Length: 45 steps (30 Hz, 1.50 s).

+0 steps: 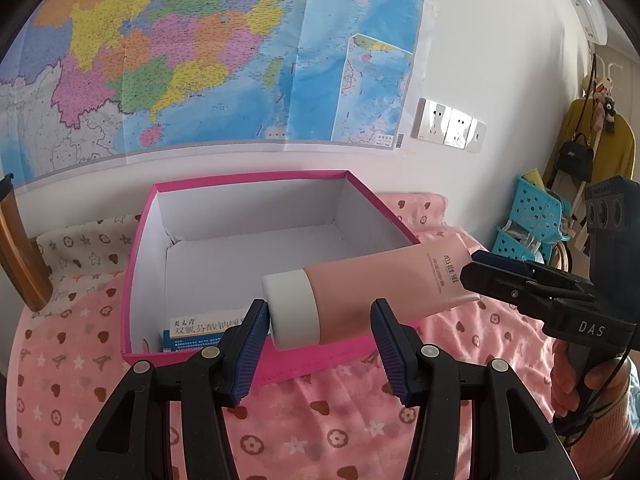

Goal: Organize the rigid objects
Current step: 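Move the peach bottle with the right gripper over the box rim, then lower the peach bottle with the right gripper into the magenta box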

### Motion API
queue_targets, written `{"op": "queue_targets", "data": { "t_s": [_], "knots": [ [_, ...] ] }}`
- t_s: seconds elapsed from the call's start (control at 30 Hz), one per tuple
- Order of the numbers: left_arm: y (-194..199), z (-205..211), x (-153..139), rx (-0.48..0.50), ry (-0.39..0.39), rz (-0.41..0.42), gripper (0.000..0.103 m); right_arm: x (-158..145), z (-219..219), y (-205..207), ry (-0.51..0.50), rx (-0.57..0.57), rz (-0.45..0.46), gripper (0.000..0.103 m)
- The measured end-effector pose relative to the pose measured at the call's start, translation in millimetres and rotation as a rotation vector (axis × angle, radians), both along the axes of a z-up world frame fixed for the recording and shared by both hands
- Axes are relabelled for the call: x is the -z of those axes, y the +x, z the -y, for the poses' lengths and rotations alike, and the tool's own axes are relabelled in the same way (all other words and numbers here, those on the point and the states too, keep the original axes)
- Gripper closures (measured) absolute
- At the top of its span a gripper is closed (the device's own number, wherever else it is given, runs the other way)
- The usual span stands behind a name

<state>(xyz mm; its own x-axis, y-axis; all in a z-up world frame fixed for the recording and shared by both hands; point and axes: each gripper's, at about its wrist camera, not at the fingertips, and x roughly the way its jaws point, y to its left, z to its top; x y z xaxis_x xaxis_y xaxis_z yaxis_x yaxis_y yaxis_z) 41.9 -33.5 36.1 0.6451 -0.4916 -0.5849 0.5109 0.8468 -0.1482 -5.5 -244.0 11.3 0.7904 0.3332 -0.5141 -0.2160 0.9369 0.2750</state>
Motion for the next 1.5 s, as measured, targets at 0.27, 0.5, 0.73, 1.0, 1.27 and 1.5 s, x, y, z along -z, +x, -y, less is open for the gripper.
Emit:
{"op": "queue_targets", "data": {
  "t_s": [0.27, 0.5, 0.73, 1.0, 1.27, 1.5],
  "knots": [
    [1.9, 0.9, -0.5, -0.003, 0.000, 0.001, 0.050, -0.5, 0.8, 5.5, 0.000, 0.000, 0.000, 0.043],
    [4.0, 1.2, 0.1, -0.003, 0.002, -0.001, 0.050, 0.0, 0.7, 6.8, -0.002, 0.001, 0.002, 0.043],
    [6.7, 1.7, 0.6, -0.011, 0.003, -0.002, 0.050, -0.2, 0.4, 8.3, -0.001, -0.001, 0.003, 0.043],
    [8.1, 1.7, 0.8, -0.012, 0.006, -0.001, 0.050, -0.7, -0.9, 11.6, 0.000, -0.001, 0.004, 0.043],
    [10.2, 1.6, -0.1, -0.015, 0.003, -0.002, 0.050, -1.5, -0.7, 11.5, 0.002, 0.000, 0.005, 0.043],
    [11.4, 2.6, 0.4, -0.015, 0.009, 0.001, 0.050, -2.1, -1.8, 15.1, 0.008, 0.000, 0.004, 0.043]
  ]
}}
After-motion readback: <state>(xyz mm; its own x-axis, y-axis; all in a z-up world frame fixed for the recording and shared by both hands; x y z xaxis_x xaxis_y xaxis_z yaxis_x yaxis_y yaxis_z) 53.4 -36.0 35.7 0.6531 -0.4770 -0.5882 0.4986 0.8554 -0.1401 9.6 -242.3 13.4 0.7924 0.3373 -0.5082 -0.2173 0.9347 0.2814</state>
